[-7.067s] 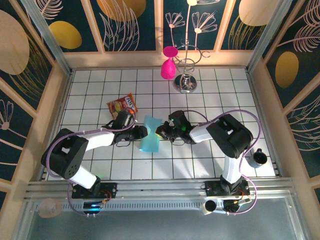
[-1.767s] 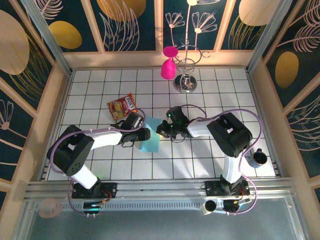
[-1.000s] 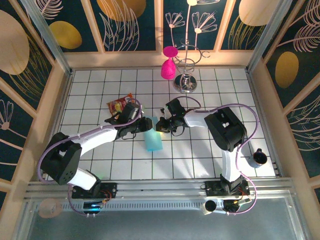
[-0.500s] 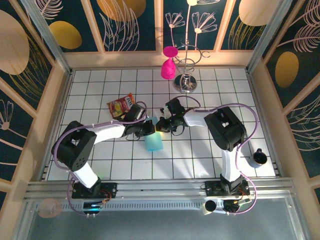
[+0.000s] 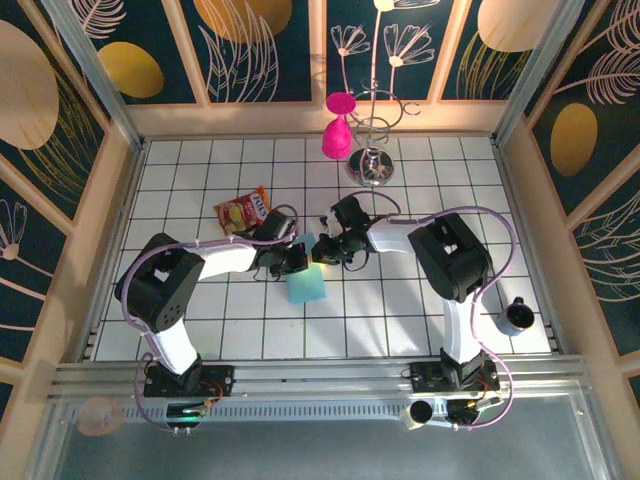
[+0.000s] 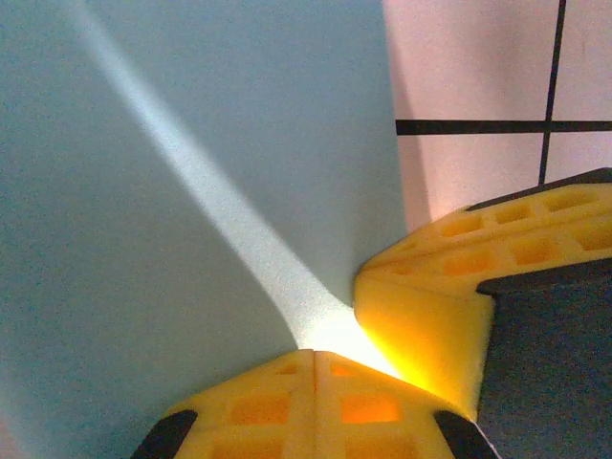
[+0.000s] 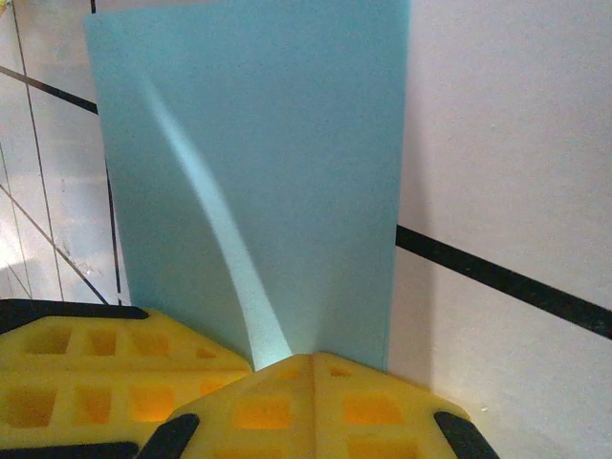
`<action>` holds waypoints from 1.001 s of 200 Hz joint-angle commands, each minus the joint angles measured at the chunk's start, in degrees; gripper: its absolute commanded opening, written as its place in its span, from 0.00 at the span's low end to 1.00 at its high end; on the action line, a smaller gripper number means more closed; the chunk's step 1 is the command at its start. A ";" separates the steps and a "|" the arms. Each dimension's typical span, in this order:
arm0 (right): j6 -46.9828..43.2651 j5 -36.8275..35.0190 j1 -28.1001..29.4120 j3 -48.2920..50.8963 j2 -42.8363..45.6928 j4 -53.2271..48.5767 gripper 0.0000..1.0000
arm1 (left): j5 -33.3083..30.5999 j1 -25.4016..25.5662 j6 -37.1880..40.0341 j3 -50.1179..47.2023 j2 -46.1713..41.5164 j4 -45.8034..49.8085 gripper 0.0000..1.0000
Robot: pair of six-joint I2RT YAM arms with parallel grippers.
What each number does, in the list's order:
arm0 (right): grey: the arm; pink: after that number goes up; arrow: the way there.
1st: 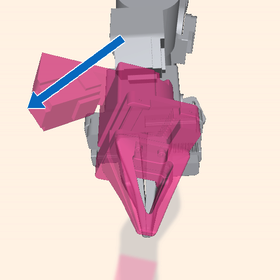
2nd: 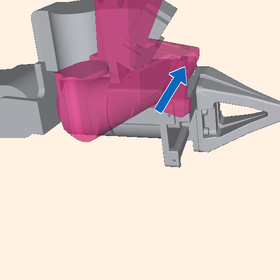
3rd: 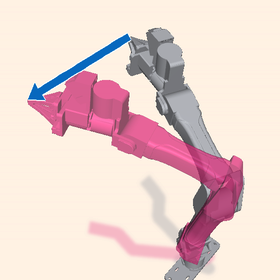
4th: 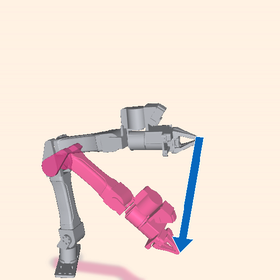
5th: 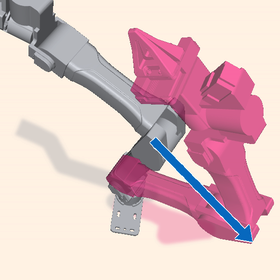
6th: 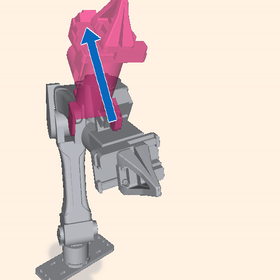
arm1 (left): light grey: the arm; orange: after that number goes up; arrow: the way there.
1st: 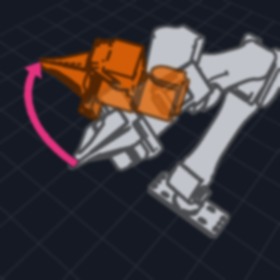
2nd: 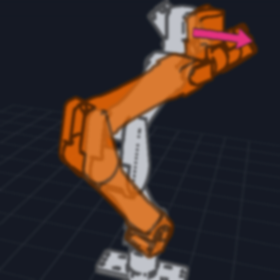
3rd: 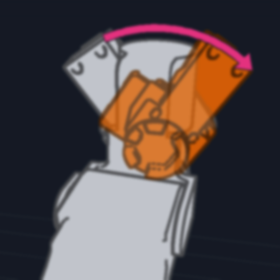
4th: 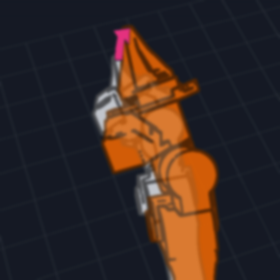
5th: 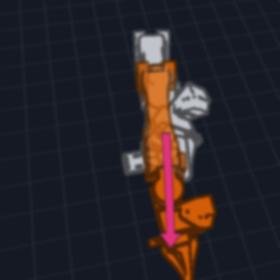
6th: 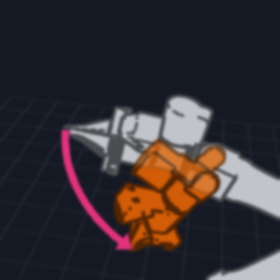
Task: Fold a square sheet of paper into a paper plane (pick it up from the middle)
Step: First fold the square sheet of paper in half at the center of the table.
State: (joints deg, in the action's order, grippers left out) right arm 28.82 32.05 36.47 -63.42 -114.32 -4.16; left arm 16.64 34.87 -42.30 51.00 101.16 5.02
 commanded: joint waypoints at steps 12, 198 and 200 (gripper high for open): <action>-2.84 -13.73 -0.97 2.75 -7.03 -11.03 0.04 | 1.63 -0.97 4.36 -0.79 -0.18 2.46 0.01; -4.56 -14.82 -2.55 3.90 -7.67 -11.99 0.03 | 17.50 -9.43 -5.75 -19.21 -16.11 -26.37 0.00; -4.54 -14.83 -2.54 3.89 -7.67 -11.94 0.03 | 17.95 -9.40 -6.27 -19.35 -15.83 -27.32 0.01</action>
State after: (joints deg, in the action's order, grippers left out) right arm 25.80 32.53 36.14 -63.99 -114.83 -5.39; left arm 26.26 25.45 -40.91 33.47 85.30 -7.11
